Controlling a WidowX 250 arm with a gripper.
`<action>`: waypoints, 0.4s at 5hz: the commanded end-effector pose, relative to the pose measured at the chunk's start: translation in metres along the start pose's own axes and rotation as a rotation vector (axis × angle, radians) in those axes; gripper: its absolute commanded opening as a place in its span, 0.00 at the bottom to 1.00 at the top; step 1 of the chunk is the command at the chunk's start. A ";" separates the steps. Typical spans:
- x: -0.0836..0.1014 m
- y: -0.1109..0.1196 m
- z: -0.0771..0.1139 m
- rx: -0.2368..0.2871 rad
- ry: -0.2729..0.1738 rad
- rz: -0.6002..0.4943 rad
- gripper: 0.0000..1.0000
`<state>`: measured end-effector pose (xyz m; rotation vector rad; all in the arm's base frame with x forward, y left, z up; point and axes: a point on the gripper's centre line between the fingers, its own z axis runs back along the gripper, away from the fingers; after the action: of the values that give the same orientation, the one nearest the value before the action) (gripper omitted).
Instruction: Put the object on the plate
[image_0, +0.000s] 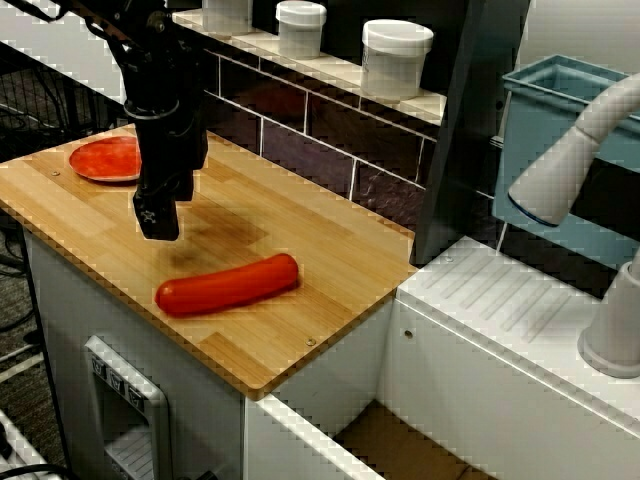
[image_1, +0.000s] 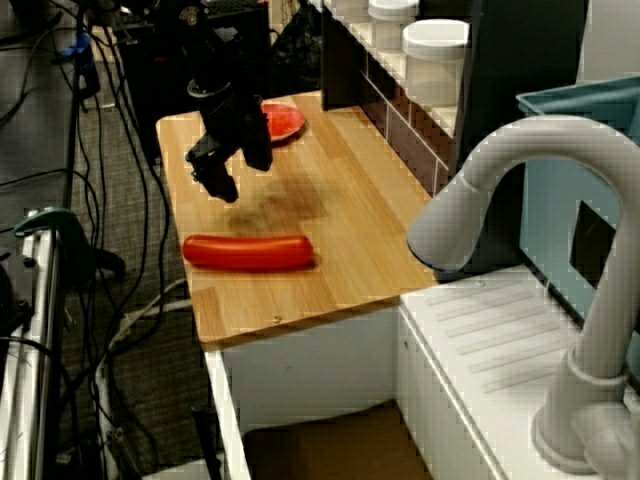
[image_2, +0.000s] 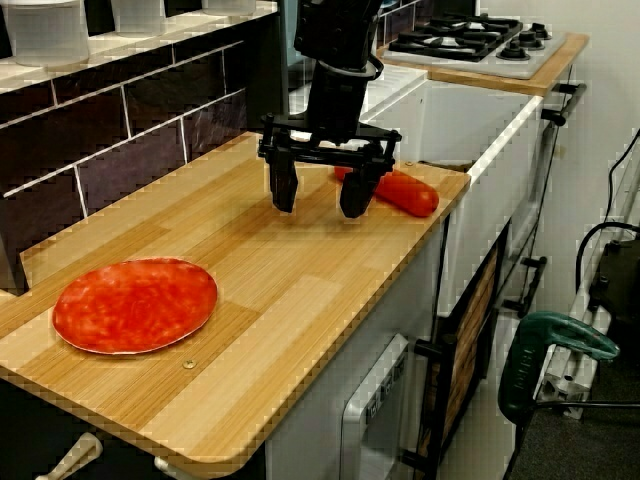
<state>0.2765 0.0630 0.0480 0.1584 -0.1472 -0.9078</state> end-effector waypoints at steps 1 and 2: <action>0.000 0.000 0.000 0.000 0.000 0.000 1.00; 0.024 -0.017 0.029 -0.072 -0.020 0.010 1.00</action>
<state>0.2627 0.0288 0.0582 0.0417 -0.0750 -0.9038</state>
